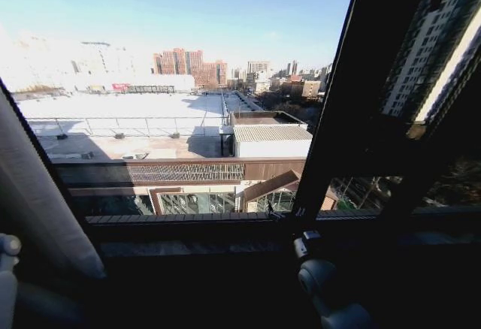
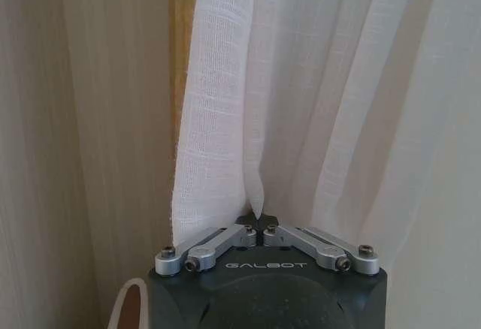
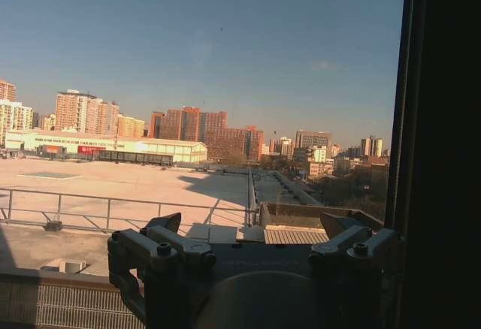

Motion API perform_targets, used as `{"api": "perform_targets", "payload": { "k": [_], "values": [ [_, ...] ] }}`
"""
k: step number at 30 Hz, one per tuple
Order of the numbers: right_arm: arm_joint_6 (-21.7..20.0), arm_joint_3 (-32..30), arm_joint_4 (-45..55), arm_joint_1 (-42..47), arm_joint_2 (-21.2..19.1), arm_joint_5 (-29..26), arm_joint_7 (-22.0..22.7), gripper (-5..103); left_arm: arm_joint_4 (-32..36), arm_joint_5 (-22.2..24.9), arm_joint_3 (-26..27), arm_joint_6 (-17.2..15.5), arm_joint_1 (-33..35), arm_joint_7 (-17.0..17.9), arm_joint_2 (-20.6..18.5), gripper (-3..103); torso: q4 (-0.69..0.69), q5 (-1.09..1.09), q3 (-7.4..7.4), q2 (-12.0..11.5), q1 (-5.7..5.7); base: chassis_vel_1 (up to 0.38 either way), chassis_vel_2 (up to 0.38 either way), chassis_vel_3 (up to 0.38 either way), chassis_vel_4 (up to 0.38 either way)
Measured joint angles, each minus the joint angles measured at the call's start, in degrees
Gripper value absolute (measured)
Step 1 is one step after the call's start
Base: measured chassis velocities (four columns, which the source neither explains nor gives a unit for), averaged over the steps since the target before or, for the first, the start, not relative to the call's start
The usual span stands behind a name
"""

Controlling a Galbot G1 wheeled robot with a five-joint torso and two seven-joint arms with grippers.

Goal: Open the curtains by pulling them apart, changing their state from closed to fully open.

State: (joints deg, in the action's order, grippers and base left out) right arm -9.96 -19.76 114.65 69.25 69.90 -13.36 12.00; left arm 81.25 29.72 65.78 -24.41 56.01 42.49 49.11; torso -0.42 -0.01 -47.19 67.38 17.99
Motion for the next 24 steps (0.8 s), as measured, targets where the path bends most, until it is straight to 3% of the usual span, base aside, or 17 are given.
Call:
{"api": "perform_targets", "payload": {
  "k": [3,6,10,11,15,17,20,21,24],
  "values": [
    [0.0,0.2,-0.3,-0.4,0.0,0.0,0.0,100,1.3,-1.1,-0.2,-0.1,1.5,-1.0,-0.3,0,0.00,0.00,0.00,0.0,0.00,0.000,0.000,0.000,0.000],
    [0.0,0.6,-0.5,-0.8,0.1,-0.1,-0.1,100,6.9,-1.6,-1.2,-2.0,5.5,-5.3,0.0,0,-0.01,0.02,0.00,0.0,0.00,0.000,0.000,0.000,0.000],
    [-1.0,1.0,-0.3,-1.4,0.0,-0.6,-0.4,100,20.4,-0.9,-1.8,-5.9,14.2,-14.0,3.5,16,-0.04,0.05,0.00,0.0,0.00,0.000,0.000,0.000,0.000],
    [-1.0,1.0,-0.3,-1.4,0.0,-0.6,-0.4,100,20.4,-0.9,-1.8,-5.9,14.2,-14.0,3.5,16,-0.04,0.05,0.00,0.0,0.00,0.000,0.000,0.000,0.000],
    [-2.5,1.3,0.5,-1.2,-0.3,-1.7,0.3,100,29.9,-2.8,-1.0,-6.5,22.8,-24.1,10.1,38,0.00,0.03,0.00,0.0,0.00,0.000,0.000,0.000,0.000],
    [-2.6,1.3,0.6,-0.9,-0.4,-1.8,0.4,100,31.0,-3.2,-0.9,-6.5,23.8,-25.4,11.1,38,0.00,0.04,0.00,0.0,0.00,0.000,0.000,0.000,0.000],
    [-2.7,1.0,0.7,-0.3,-0.5,-1.8,0.5,100,35.1,-3.7,-0.5,-4.9,27.3,-30.7,14.4,54,-0.03,0.04,0.01,0.0,0.00,0.000,0.000,0.000,0.000],
    [-2.7,1.0,0.7,-0.3,-0.5,-1.8,0.5,100,35.1,-3.7,-0.5,-4.9,27.3,-30.7,14.4,54,-0.03,0.04,0.01,0.0,0.00,0.000,0.000,0.000,0.000],
    [-2.8,0.8,1.1,-0.1,-0.6,-1.9,0.7,100,39.0,-3.8,-0.4,0.9,30.7,-39.6,17.4,71,-0.02,0.05,0.01,0.0,0.00,0.000,0.000,0.000,0.000]
  ]
}}
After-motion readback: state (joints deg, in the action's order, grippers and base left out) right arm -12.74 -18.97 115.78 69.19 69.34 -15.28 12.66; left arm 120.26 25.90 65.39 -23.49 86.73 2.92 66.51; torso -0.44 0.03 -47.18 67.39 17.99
